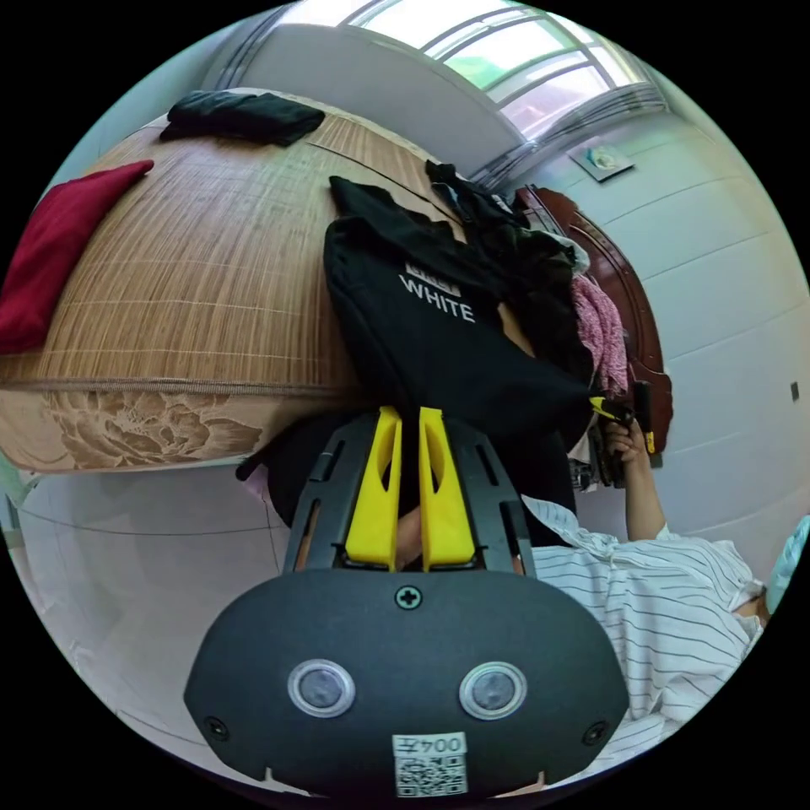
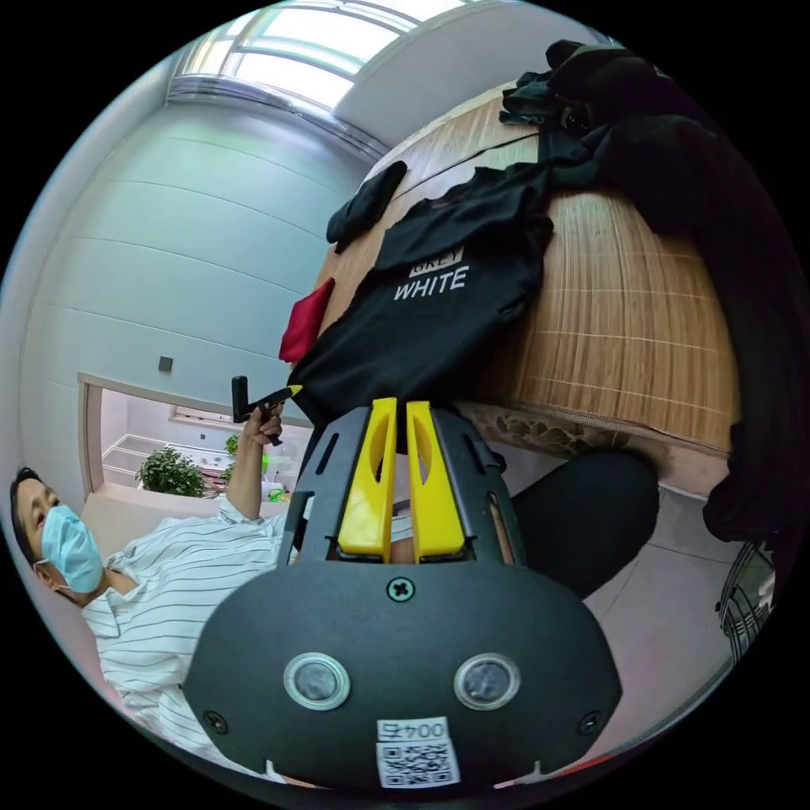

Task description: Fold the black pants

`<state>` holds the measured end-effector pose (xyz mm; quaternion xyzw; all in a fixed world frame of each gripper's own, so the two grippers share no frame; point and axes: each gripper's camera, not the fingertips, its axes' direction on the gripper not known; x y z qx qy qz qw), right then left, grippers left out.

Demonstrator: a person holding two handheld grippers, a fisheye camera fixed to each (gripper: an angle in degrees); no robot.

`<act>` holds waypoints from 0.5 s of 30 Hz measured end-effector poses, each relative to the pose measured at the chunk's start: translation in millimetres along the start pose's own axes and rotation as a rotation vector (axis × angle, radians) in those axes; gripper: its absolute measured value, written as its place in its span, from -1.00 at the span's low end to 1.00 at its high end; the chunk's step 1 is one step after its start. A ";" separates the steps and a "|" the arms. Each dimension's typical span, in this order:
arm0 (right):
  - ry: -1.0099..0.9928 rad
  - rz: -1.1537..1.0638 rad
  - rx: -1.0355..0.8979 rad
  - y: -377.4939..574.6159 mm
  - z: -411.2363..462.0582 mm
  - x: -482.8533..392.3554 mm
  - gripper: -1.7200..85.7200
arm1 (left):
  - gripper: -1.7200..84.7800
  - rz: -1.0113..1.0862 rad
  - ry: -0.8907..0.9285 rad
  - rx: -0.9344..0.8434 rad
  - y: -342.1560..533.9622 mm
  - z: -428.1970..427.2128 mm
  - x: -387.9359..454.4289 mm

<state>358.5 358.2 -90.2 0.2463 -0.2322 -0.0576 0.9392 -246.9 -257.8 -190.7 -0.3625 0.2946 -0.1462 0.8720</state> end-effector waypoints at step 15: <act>0.004 0.129 0.053 109.8 -26.5 -15.9 -0.94 | -0.87 0.046 0.210 -0.128 78.8 -96.8 -73.1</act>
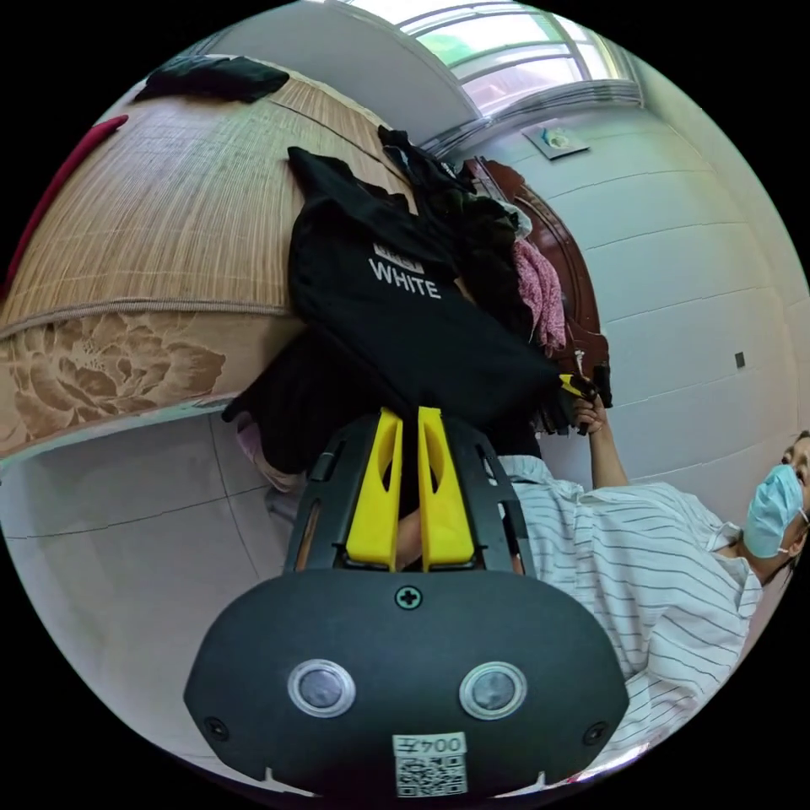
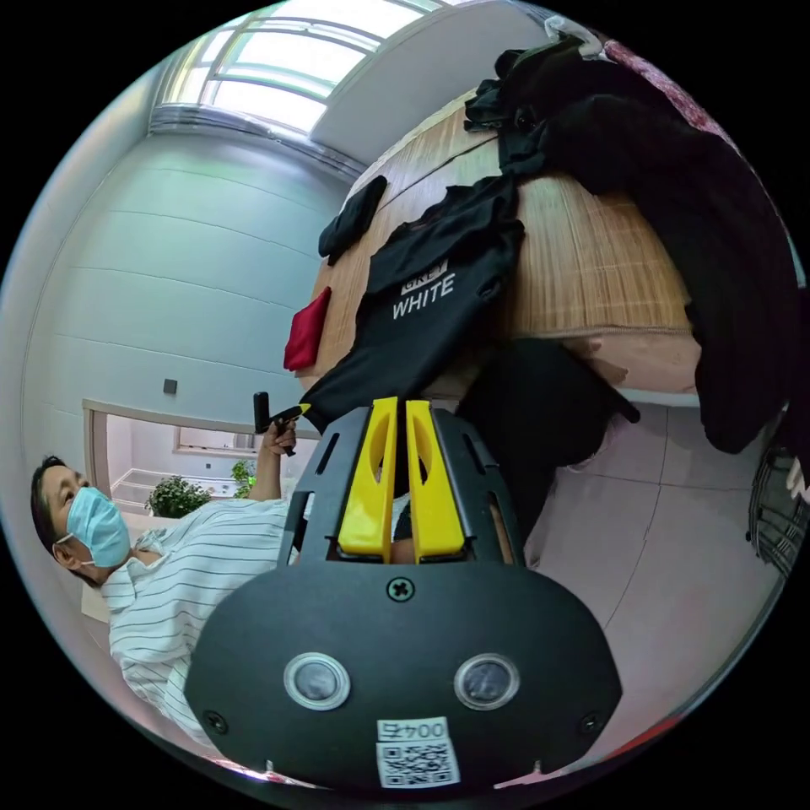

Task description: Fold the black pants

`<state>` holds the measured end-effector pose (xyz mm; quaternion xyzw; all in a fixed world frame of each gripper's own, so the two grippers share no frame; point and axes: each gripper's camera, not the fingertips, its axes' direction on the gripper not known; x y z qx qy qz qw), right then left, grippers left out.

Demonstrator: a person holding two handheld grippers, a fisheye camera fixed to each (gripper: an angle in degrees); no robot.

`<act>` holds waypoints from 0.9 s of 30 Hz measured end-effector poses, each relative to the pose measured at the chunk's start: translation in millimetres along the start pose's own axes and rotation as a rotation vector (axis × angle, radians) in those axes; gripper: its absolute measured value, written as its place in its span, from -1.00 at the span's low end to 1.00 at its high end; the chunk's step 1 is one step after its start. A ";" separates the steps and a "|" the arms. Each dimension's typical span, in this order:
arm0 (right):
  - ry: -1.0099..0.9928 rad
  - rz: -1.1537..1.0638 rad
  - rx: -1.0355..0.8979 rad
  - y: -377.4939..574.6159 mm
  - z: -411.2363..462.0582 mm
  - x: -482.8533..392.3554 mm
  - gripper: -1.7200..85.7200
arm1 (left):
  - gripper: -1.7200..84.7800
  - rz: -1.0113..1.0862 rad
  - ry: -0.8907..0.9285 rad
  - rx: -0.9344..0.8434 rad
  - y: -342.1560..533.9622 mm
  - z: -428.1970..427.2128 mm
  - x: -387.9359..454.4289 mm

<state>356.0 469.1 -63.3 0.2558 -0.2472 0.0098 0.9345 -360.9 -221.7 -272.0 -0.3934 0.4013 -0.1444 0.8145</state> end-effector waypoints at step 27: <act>0.422 -0.101 0.162 -173.9 305.4 49.4 -0.78 | -0.75 0.445 -1.057 0.044 -208.9 288.5 -80.1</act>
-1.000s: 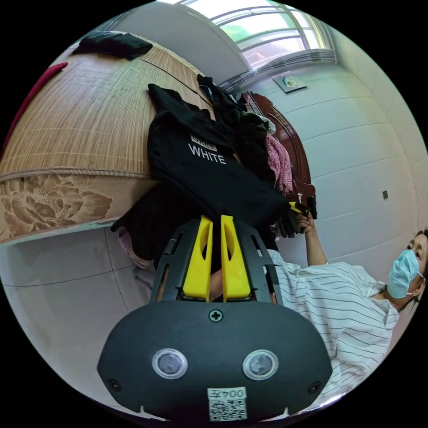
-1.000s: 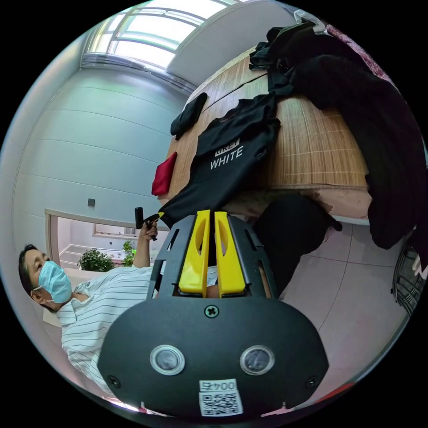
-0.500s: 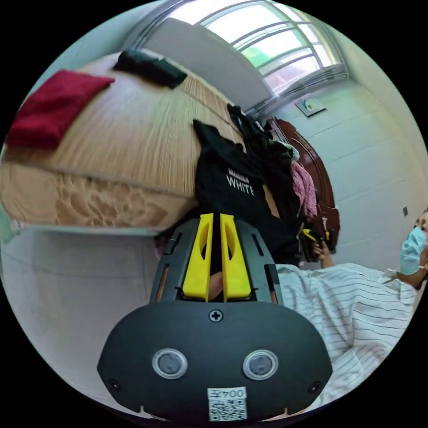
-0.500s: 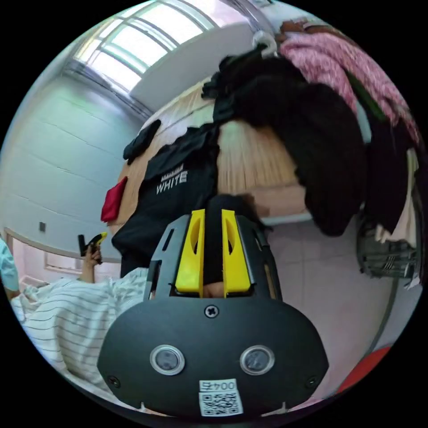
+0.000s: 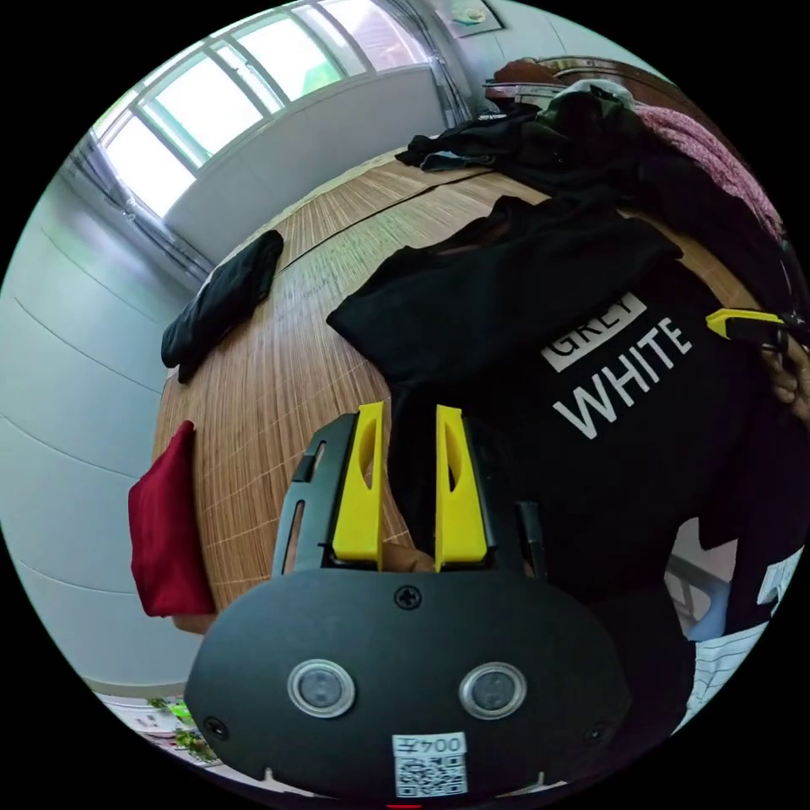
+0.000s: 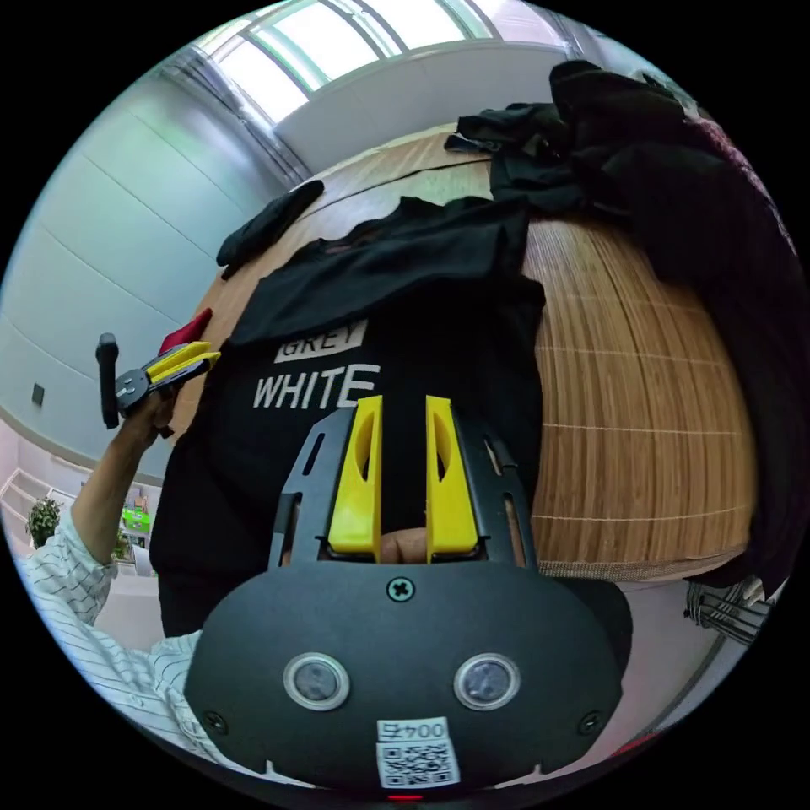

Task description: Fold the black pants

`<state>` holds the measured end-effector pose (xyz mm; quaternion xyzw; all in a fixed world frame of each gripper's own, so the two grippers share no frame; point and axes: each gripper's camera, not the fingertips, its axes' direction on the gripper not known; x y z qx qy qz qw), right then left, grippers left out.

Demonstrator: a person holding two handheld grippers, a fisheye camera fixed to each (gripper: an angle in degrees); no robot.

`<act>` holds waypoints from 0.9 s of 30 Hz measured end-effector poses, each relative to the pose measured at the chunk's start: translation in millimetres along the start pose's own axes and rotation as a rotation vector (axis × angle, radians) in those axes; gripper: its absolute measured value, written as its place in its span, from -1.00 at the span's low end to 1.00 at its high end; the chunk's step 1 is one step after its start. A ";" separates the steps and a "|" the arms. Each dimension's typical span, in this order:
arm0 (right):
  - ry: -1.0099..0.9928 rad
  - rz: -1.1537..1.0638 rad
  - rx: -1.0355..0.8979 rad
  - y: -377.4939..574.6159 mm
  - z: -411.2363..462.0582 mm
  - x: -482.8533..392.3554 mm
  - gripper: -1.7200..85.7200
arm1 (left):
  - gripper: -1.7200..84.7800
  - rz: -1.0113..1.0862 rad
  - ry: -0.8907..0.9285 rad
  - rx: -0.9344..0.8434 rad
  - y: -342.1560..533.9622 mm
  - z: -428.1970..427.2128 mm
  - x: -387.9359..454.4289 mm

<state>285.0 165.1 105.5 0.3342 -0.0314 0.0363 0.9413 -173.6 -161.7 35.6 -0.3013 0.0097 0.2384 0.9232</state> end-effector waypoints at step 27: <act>0.034 0.042 0.074 30.8 75.7 22.3 -0.98 | -0.91 -0.236 0.117 0.105 121.5 231.3 -96.1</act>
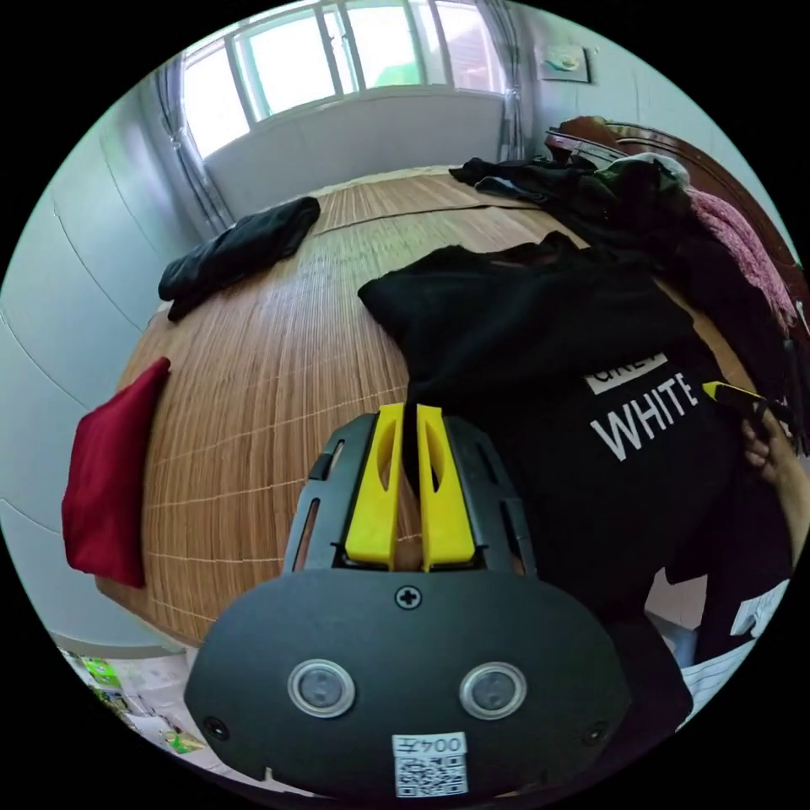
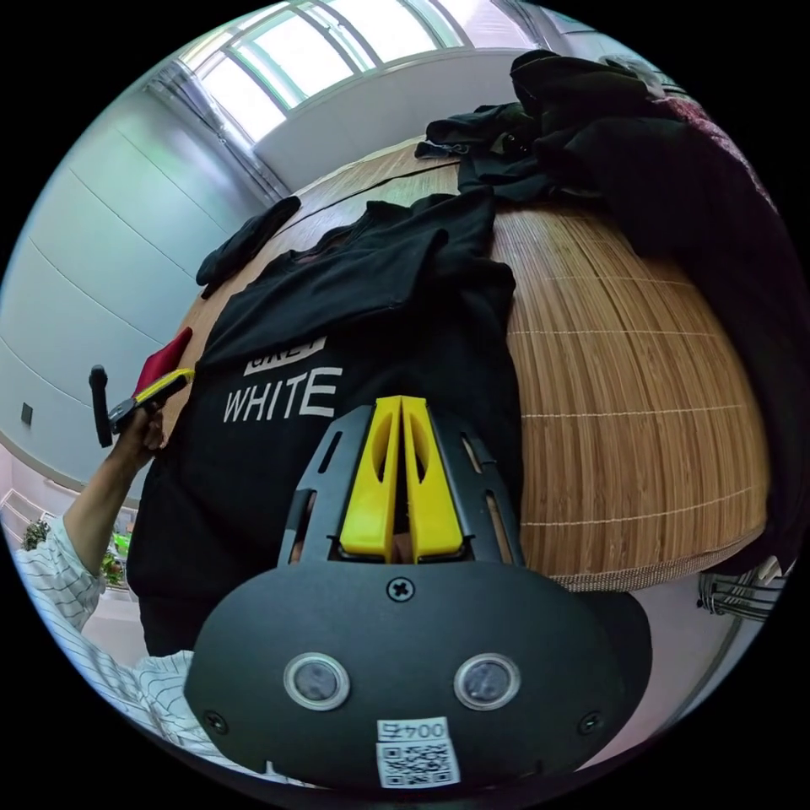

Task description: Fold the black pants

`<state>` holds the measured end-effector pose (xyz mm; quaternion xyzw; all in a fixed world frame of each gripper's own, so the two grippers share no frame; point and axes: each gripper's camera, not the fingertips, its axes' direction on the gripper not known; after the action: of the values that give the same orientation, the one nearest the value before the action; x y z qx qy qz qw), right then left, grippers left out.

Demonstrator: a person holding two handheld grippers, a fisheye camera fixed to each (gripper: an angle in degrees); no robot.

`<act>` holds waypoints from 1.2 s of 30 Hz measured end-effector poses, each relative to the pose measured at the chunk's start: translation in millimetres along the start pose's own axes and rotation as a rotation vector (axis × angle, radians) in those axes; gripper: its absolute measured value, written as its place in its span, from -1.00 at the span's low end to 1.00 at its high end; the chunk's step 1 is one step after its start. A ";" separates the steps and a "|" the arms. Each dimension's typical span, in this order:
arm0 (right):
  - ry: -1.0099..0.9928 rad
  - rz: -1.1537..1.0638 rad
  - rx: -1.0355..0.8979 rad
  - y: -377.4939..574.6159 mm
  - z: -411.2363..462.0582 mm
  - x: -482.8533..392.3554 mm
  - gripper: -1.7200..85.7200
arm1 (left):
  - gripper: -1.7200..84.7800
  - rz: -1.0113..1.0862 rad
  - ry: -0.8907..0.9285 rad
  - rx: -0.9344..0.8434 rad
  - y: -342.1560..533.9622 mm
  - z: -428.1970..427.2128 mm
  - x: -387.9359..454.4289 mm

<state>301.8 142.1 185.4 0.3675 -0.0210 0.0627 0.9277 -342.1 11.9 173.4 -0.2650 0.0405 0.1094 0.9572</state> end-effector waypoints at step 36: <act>-0.002 0.250 0.105 -76.6 -6.1 115.3 -0.75 | -0.96 -0.026 0.393 0.070 -106.2 167.8 -31.6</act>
<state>426.1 102.6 138.6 0.4101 -0.0640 0.1784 0.8921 -345.0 3.9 374.3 -0.2484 0.2267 0.0419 0.9408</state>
